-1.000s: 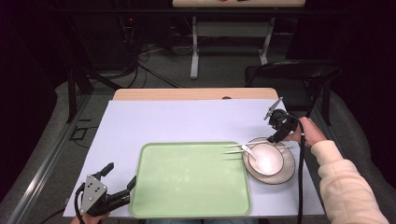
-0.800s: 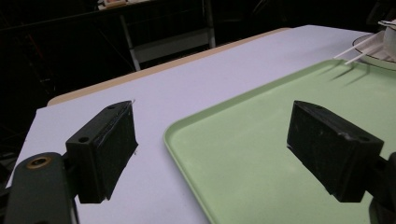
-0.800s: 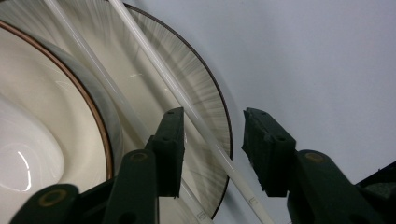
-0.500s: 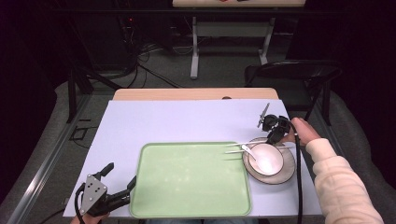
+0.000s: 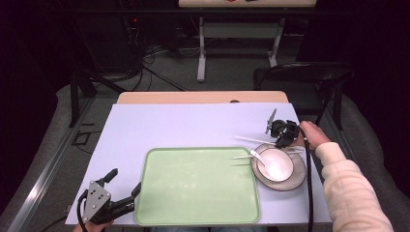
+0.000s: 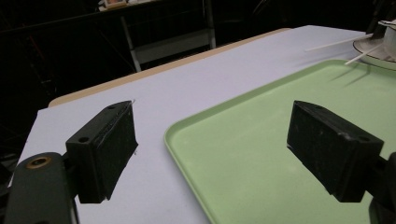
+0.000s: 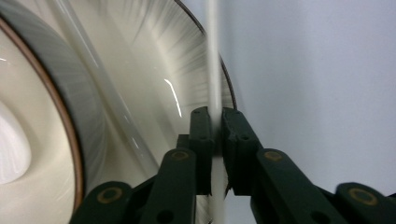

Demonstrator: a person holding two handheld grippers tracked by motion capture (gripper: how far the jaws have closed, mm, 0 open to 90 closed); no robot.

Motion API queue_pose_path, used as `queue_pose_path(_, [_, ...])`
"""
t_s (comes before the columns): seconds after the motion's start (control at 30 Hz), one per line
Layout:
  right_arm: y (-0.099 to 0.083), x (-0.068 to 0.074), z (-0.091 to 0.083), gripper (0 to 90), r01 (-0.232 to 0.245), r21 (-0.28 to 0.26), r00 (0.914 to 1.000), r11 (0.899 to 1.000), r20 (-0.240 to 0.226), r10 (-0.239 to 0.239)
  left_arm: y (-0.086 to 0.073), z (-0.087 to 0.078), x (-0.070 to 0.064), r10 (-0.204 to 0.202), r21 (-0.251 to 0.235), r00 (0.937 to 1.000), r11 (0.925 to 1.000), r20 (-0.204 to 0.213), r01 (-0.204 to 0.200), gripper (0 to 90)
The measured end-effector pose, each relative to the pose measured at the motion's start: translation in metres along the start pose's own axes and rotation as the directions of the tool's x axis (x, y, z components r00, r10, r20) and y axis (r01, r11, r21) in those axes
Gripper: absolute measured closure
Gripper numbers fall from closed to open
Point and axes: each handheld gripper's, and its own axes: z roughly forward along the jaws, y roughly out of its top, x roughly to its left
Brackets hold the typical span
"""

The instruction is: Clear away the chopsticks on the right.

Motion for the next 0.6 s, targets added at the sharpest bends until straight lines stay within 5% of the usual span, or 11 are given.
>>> queue_pose_path(0.23, [0.001, -0.001, -0.003, 83.9, 0.000, 0.007, 0.9997, 1.000, 0.024, 0.000, 0.000, 0.000, 0.000, 0.003, 0.000, 1.0000, 1.0000, 0.000, -0.003, 15.5])
queue_pose_path(0.6, [0.005, 0.011, -0.045, 83.9, -0.086, -0.020, 0.9916, 0.996, 0.095, 0.087, 0.000, 0.000, 0.000, 0.001, -0.003, 1.0000, 1.0000, -0.001, -0.001, 15.5])
